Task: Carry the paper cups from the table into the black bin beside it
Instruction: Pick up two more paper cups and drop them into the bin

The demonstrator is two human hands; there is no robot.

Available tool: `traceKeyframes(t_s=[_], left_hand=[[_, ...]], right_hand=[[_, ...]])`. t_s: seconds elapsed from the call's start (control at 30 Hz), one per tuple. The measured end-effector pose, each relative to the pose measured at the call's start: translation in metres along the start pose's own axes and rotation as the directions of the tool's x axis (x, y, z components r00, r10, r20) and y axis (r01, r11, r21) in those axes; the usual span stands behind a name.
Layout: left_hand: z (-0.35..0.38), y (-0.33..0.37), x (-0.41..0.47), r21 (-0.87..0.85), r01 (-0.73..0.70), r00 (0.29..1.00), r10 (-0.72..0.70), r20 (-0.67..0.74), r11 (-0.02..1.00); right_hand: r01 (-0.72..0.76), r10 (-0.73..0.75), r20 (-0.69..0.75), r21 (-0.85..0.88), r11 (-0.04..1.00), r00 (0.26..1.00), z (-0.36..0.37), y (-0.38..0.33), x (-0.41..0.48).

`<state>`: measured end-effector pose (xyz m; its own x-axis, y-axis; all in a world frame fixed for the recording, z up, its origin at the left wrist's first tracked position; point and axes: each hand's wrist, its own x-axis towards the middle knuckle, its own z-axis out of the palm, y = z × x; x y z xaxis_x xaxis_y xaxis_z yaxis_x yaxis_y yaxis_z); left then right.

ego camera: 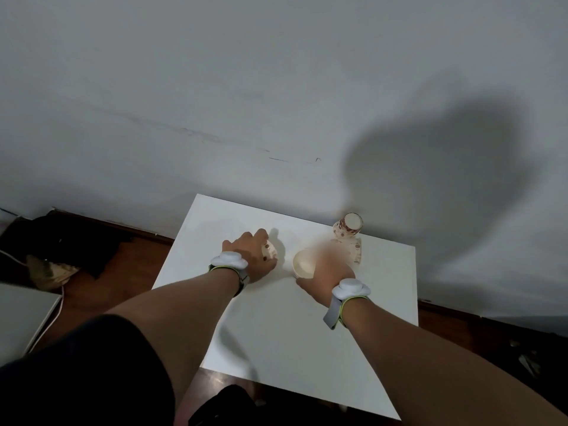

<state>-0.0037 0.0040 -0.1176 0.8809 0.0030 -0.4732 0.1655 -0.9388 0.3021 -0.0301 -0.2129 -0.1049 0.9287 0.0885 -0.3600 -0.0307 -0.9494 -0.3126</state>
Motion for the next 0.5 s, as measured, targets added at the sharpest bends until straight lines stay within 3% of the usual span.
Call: traceKeyframes(t_s=[0.23, 0.33, 0.5], left_hand=[[0.002, -0.010, -0.014, -0.074, 0.023, 0.992, -0.032, -0.125, 0.997], [0.007, -0.014, -0.020, -0.176, 0.020, 0.992, -0.042, -0.120, 0.984], [0.014, -0.019, -0.024, -0.145, 0.003, 0.996, -0.015, -0.083, 0.989]], right_hand=[[-0.032, 0.030, 0.026, 0.064, 0.997, 0.999, -0.004, 0.002, -0.003], [-0.056, 0.053, 0.044, 0.088, 0.995, 0.998, -0.003, 0.003, -0.004], [-0.082, 0.072, 0.084, 0.121, 0.989, 0.994, 0.001, 0.006, -0.007]])
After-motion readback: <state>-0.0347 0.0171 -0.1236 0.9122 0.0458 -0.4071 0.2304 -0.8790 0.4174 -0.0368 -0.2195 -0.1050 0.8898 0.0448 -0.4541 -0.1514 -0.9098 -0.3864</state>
